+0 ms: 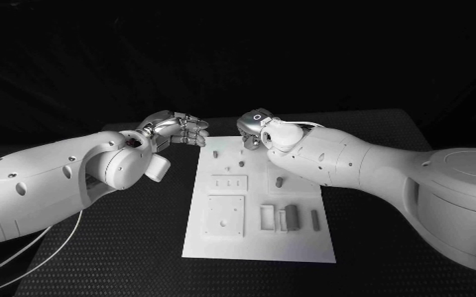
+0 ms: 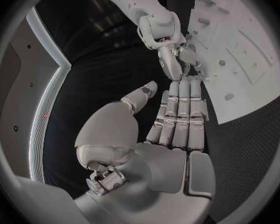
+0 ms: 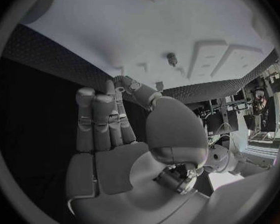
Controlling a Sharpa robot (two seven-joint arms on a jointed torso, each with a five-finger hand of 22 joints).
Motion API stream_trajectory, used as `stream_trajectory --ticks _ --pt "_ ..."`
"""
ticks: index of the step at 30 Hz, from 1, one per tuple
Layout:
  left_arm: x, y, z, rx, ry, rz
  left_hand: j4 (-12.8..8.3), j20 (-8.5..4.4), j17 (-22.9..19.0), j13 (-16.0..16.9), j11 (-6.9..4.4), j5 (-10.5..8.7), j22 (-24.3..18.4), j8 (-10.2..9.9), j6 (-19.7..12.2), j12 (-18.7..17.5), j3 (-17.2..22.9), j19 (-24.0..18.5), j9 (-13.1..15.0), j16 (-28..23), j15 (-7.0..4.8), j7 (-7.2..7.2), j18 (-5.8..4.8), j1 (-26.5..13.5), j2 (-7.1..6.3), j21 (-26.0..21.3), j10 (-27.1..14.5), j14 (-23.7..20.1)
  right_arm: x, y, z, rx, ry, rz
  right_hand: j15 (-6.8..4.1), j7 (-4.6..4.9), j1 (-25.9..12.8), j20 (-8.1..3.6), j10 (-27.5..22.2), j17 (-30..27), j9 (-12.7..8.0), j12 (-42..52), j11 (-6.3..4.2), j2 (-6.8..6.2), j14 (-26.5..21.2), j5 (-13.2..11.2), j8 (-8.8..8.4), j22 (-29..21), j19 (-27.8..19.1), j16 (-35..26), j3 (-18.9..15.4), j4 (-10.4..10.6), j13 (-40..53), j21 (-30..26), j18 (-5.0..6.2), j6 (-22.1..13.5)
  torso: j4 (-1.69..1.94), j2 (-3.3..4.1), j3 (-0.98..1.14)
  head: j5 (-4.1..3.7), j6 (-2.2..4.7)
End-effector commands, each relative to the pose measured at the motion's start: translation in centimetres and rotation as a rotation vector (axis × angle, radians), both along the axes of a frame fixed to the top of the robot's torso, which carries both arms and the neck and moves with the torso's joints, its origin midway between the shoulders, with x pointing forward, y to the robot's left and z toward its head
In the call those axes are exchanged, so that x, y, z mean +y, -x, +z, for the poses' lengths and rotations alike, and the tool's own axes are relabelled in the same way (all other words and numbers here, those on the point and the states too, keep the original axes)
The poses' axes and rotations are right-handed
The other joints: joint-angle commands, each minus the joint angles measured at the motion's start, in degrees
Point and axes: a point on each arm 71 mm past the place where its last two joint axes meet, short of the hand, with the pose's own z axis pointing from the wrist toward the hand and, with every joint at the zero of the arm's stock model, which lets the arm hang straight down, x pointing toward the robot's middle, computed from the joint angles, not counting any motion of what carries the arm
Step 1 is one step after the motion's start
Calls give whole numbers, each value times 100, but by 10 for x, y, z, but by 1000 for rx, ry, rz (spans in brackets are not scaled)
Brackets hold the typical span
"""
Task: Assemble the parts on the task board
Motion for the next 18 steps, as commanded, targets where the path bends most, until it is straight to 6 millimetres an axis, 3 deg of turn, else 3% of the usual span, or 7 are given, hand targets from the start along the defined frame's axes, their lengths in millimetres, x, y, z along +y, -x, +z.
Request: stream_trajectory --ticks 1,18 --pt "-3 0 3 -13 7 -17 0 27 6 8 20 -36 9 -33 27 -35 4 14 -7 -24 -2 21 53 -44 -20 -40 25 49 1 0 -2 9 20 4 -96 -32 49 -51 91 -11 8 13 -4 -21 -112 16 14 121 -7 38 38 -12 11 38 487 67 9 0 -1 10 -12" --pt "-4 0 4 -17 7 -19 0 27 17 11 20 -39 13 -32 29 -45 3 15 -13 -34 -2 21 53 -44 -23 -43 30 54 2 -1 -5 17 22 1 -86 -24 47 -49 66 -26 3 -14 6 -36 -120 16 -8 118 -19 38 48 -14 18 39 487 46 3 3 -5 38 -28"
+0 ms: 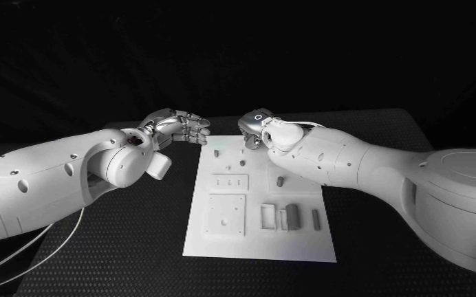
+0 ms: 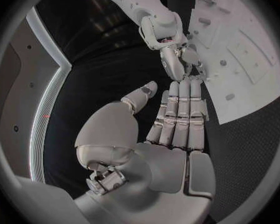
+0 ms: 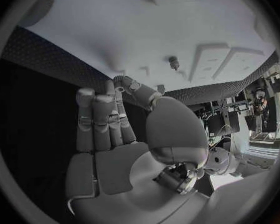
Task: Assemble the parts on the task board
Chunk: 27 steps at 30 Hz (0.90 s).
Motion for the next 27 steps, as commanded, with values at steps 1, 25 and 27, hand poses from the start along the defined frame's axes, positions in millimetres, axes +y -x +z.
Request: stream_trajectory --ticks 1,25,27 --pt "-3 0 2 -13 7 -17 0 27 9 7 20 -39 9 -32 29 -25 3 15 -9 -35 -2 21 53 -44 -23 -21 30 54 3 1 -1 12 8 13 -84 -22 24 -37 63 -8 2 4 7 -11 -122 16 28 118 14 39 31 5 6 39 486 45 3 3 -2 8 -6" --pt "-4 0 3 -14 7 -18 2 27 21 11 20 -40 13 -32 31 -36 2 16 -16 -48 -2 20 54 -45 -24 -25 35 59 9 1 -2 26 -8 13 -3 55 -70 10 -104 -91 -34 -129 88 -168 -202 15 -105 104 -58 19 28 33 32 11 486 -118 3 10 -5 39 -31" --pt "-4 0 3 -14 6 -17 2 27 22 11 20 -41 14 -32 31 -36 2 16 -16 -49 -2 20 53 -45 -24 -25 36 59 8 1 -2 28 -5 12 15 76 -82 21 -157 -107 -45 -153 108 -210 -220 15 -136 100 -75 10 28 37 30 -3 486 -164 1 9 -4 40 -34"
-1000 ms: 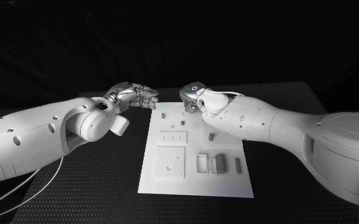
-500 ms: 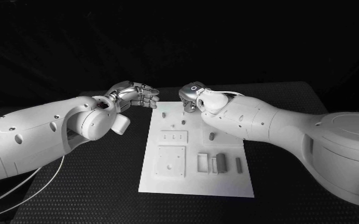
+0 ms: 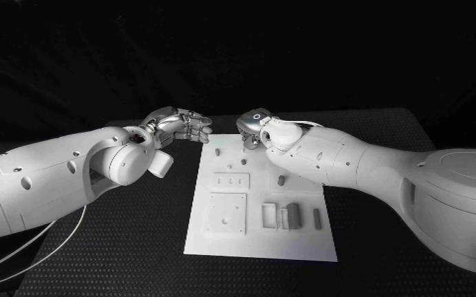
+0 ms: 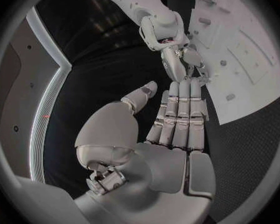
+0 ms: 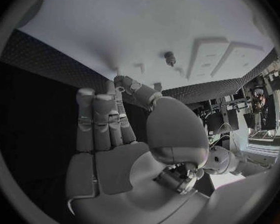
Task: Assemble the parts on the task board
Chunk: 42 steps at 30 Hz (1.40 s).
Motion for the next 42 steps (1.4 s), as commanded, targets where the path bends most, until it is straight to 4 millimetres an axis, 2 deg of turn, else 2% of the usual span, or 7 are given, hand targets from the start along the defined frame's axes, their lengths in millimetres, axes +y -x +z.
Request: stream_trajectory --ticks 1,9,26,31,36,38,42 --pt "-2 0 2 -12 7 -14 2 27 9 7 20 -14 9 -32 31 -38 2 16 -6 -27 18 20 54 -45 -24 -25 36 39 0 0 -2 17 11 -2 20 15 -25 8 -113 -22 -29 -52 14 -103 -51 19 -64 98 -63 7 13 26 -19 -11 487 -105 -1 0 -1 5 -7" --pt "-3 0 2 -12 7 -15 2 28 12 8 20 -15 11 -32 32 -41 2 16 -8 -31 18 20 54 -45 -25 -27 37 40 -1 -1 -2 25 9 -15 94 102 -86 46 -344 -74 -66 -60 90 -271 -104 18 -178 92 -95 4 -3 72 -34 -53 487 -294 -3 1 1 7 -8" --pt "-2 0 2 -12 6 -12 2 27 20 11 20 -16 14 -32 33 -49 2 17 -13 -40 18 20 54 -45 -26 -30 40 43 -4 -2 -3 33 14 -23 104 109 -86 53 -376 -86 -65 -44 100 -252 -110 19 -185 95 -95 20 7 102 -27 -58 487 -307 -3 3 0 2 -13" --pt "0 -1 2 -13 5 -8 2 28 23 12 20 -16 15 -32 33 -51 2 17 -14 -43 18 20 54 -45 -26 -31 42 44 -9 0 0 6 -41 -16 107 113 -90 55 -387 -91 -67 -43 103 -274 -113 16 -190 97 -96 25 2 103 -25 -58 487 -317 -5 2 -1 1 -5" --pt "6 -2 3 -18 1 8 1 27 26 12 20 -16 16 -32 33 -53 2 17 -16 -46 18 20 54 -44 -27 -32 42 45 -14 5 12 -2 -137 20 109 187 -77 43 -396 -117 -110 -26 104 -377 -83 16 -293 100 -58 60 -4 119 -1 -49 487 -511 -22 6 3 -17 75" --pt "8 -3 4 -21 1 13 0 27 26 13 20 -17 16 -32 33 -54 1 17 -16 -47 18 20 54 -44 -29 -32 43 45 -16 7 22 2 -173 35 109 174 -88 43 -397 -127 -123 -24 103 -417 -80 16 -317 99 -51 65 -9 147 8 -50 487 -563 -18 6 4 -39 114" --pt "14 -5 4 -23 -3 27 -1 27 29 14 19 -17 17 -31 35 -55 1 18 -17 -49 18 19 54 -42 -30 -33 46 48 -29 8 42 44 -234 31 109 170 -107 42 -400 -141 -128 -24 104 -491 -78 15 -323 101 -49 73 -19 196 20 -51 487 -586 -36 5 7 -57 197"
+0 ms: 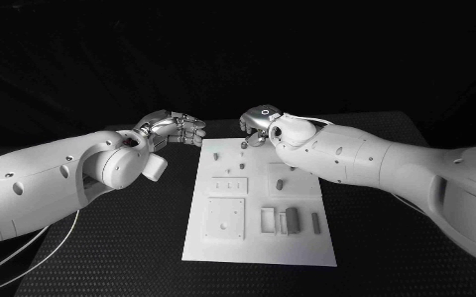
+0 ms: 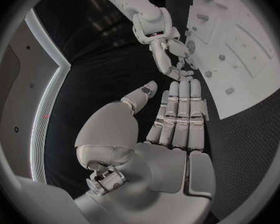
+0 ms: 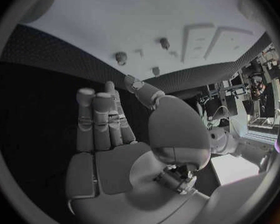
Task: Assemble the parts on the task board
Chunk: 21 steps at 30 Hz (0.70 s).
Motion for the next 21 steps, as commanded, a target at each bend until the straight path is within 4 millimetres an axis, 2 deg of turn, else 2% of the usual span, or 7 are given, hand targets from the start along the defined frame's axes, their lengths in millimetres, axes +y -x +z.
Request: stream_trajectory --ticks 1,7,8,12,13,15,21 --pt "3 -3 2 -18 4 3 -1 27 11 12 -2 -18 11 -30 36 -32 1 19 -8 -27 -4 19 56 -42 -32 -33 30 30 -9 2 10 58 -87 11 29 -4 -8 -19 -10 -10 -7 14 -4 -75 13 9 -21 102 9 43 -1 48 16 -19 478 -50 -37 -5 4 -9 89" --pt "10 -7 1 -23 -1 22 -1 25 18 16 -5 -20 14 -27 41 -31 1 24 -10 -29 -5 17 57 -40 -31 -32 40 37 -47 0 28 117 -114 -43 -215 -75 36 -30 653 -17 22 639 -261 -231 -22 4 4 107 17 119 -124 130 697 -10 478 -84 -149 -43 22 49 173" --pt "10 -7 1 -23 -2 24 -1 25 19 17 -5 -20 14 -27 42 -32 1 24 -10 -30 -5 17 57 -40 -32 -32 40 37 -53 0 29 129 -118 -53 -280 -93 108 -28 399 -26 54 995 -299 -267 -84 33 14 90 -13 158 -147 202 1350 -45 478 -94 -160 -46 24 52 178" --pt "12 -9 1 -24 -3 27 -2 26 20 17 -6 -20 15 -27 42 -33 0 24 -11 -31 -5 17 57 -39 -33 -33 41 38 -75 0 30 185 -120 -96 -294 -147 58 -20 281 -27 76 1810 -339 -352 -66 8 -1 117 2 250 -251 263 2424 -2 478 -115 -214 -67 34 80 198" --pt "12 -9 1 -24 -3 28 -2 26 21 17 -6 -21 15 -27 42 -33 0 24 -11 -32 -4 17 57 -39 -33 -33 41 38 -80 -1 29 196 -112 -105 -276 -207 59 -27 -201 86 91 2588 -382 -423 -81 10 -17 121 -12 455 -293 224 3472 34 478 -119 -222 -70 36 82 202" --pt "13 -9 1 -24 -3 28 -1 26 22 18 -6 -21 15 -27 42 -34 0 24 -12 -33 -4 17 57 -40 -33 -33 41 38 -92 -3 26 223 -92 -129 -345 -196 -10 -39 -416 268 102 3497 -396 -390 -120 10 -44 132 6 728 -297 264 4428 131 478 -142 -246 -78 48 89 206" --pt "13 -9 1 -22 -2 24 -1 26 24 19 -6 -22 16 -27 41 -36 0 24 -13 -36 -4 17 57 -40 -33 -34 41 38 -107 -5 20 261 -68 -163 -342 -208 -156 -65 -791 776 143 4980 -405 -430 -290 9 -100 134 -62 1377 -361 255 5610 344 478 -275 -225 -68 56 22 192"
